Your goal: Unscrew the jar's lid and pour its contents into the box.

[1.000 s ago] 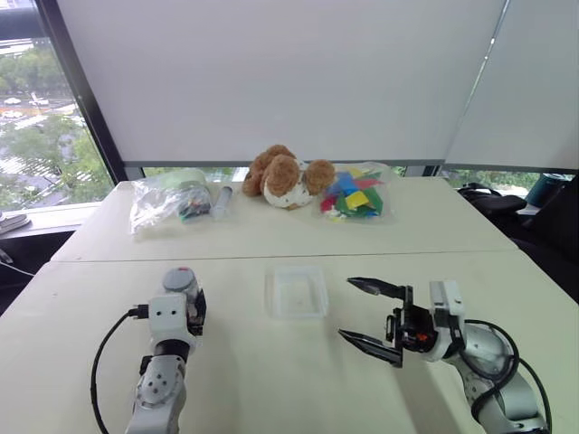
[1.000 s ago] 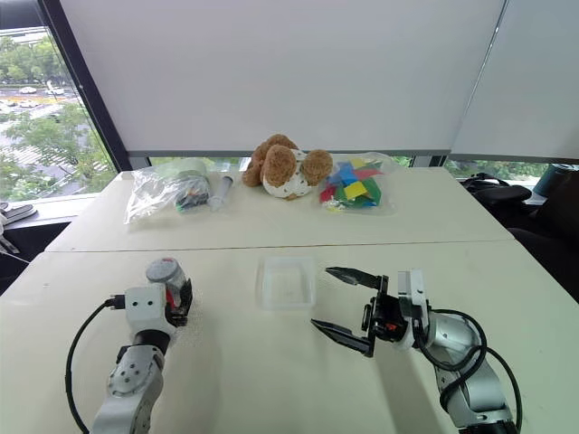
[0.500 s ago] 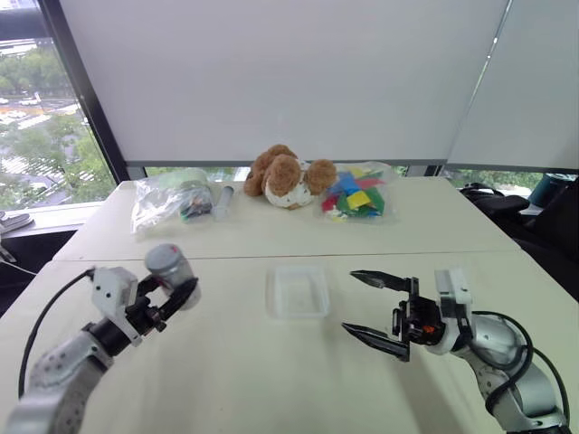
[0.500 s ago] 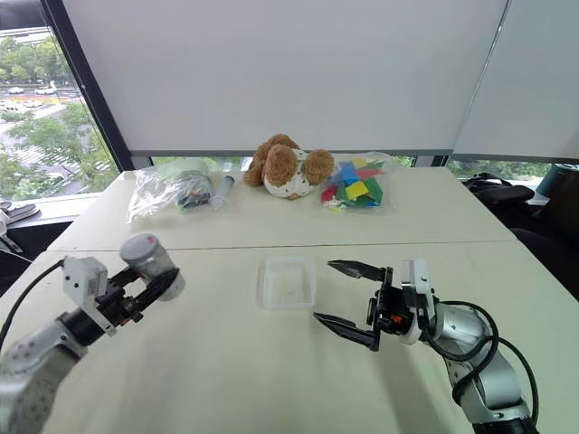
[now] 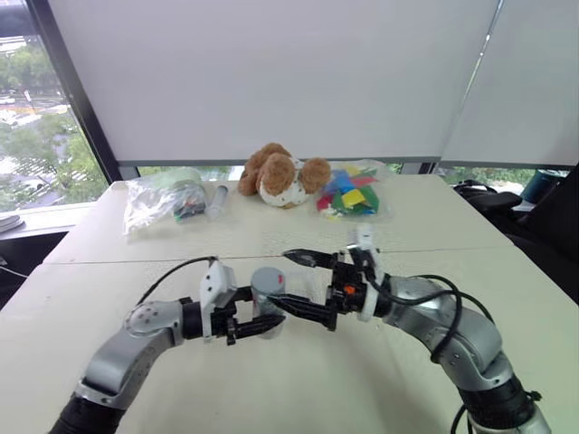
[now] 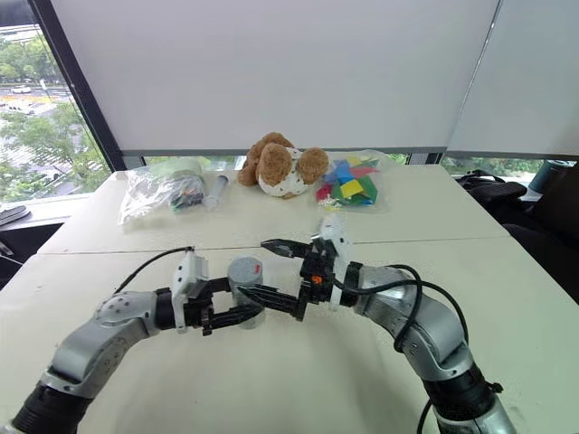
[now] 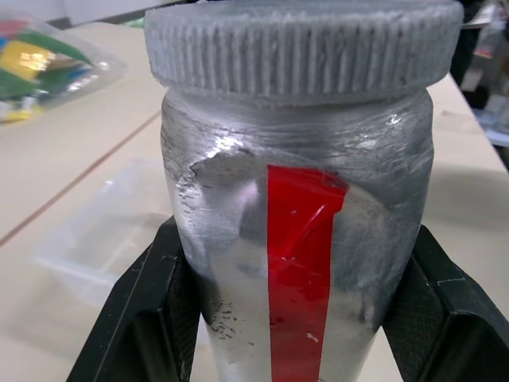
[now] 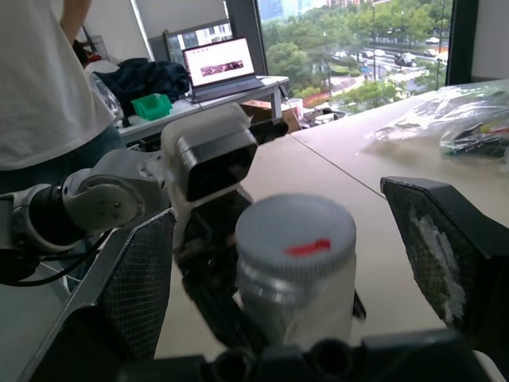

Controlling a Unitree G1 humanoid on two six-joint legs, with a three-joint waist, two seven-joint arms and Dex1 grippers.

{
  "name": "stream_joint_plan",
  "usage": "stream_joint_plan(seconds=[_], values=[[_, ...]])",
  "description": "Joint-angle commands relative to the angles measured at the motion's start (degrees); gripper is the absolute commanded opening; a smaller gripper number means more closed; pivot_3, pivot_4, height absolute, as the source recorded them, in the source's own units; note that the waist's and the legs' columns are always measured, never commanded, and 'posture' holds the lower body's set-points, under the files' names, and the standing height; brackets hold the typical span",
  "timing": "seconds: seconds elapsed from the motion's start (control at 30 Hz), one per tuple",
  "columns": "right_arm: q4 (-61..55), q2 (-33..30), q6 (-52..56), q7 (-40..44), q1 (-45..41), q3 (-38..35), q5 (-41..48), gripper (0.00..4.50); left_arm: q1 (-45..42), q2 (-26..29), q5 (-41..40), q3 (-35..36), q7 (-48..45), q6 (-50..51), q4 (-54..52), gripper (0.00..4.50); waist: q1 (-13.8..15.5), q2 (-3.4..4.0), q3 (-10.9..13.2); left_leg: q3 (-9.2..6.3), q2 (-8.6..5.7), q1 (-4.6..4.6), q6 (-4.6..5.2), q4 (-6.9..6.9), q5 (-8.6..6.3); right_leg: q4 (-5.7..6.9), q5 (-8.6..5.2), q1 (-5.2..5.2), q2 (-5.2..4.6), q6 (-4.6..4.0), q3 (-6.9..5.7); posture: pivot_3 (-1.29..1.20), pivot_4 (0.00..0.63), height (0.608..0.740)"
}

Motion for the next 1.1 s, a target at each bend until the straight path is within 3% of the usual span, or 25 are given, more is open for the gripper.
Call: stream_joint_plan(seconds=[0.03,0.47,0.57,0.73,0.93,1.03,1.1], values=[[0.1,0.9,1.1,-0.8,-2.6,0.4,-1.2,4.50,-0.9,-1.0,1.5,-0.7,0.4,-1.1,-1.2,2.38,0.1,0.00,0.0,-0.01,0.00,0.00,0.00,0.01,0.00,0.00,0.00,0.00,0.00,0.00,0.00,0.00,0.150,0.740],[1.3,1.9,4.5,2.2,-4.4,1.0,-0.9,4.50,-1.0,-3.6,2.8,-0.1,1.2,-1.1,-1.7,2.38,0.0,0.00,0.0,-0.01,0.00,0.00,0.00,0.01,0.00,0.00,0.00,0.00,0.00,0.01,0.01,0.00,0.150,0.740],[1.5,2.2,4.8,2.8,-4.4,1.0,-0.6,3.69,-1.1,-4.0,2.4,0.2,1.5,-0.9,-2.1,2.38,0.0,0.00,0.0,-0.01,0.00,0.00,0.00,0.01,0.00,0.00,0.00,0.00,0.00,0.01,0.01,0.00,0.150,0.740],[2.3,3.0,4.8,3.1,-3.9,1.0,-0.9,1.24,-1.4,-4.0,2.3,0.3,1.3,-0.8,-2.4,2.38,0.0,0.00,0.0,-0.01,0.00,0.00,0.00,0.01,0.00,0.00,0.00,0.00,0.00,0.01,0.01,0.00,0.150,0.740],[3.7,3.7,2.6,5.1,-4.5,-0.2,-0.3,1.24,-1.5,-3.7,2.1,0.7,0.7,-1.1,-2.4,2.38,0.0,0.00,0.0,-0.01,0.00,0.00,0.00,0.01,0.00,0.00,0.00,0.00,0.00,0.01,0.01,0.00,0.150,0.740],[2.8,2.8,3.9,8.2,-5.0,-1.1,2.4,2.05,-1.5,-3.7,2.4,0.8,0.7,-1.2,-2.3,2.38,0.0,0.00,0.0,-0.01,0.00,0.00,0.00,0.01,0.00,0.00,0.00,0.00,0.00,0.01,0.01,0.00,0.150,0.740],[3.1,2.9,3.4,7.0,-5.3,-1.8,1.4,2.99,-1.3,-3.8,2.5,0.8,0.6,-1.5,-2.2,2.38,0.0,0.00,0.0,-0.02,0.00,0.00,0.00,0.01,0.00,0.00,0.00,0.00,0.00,0.01,0.01,0.00,0.150,0.740]])
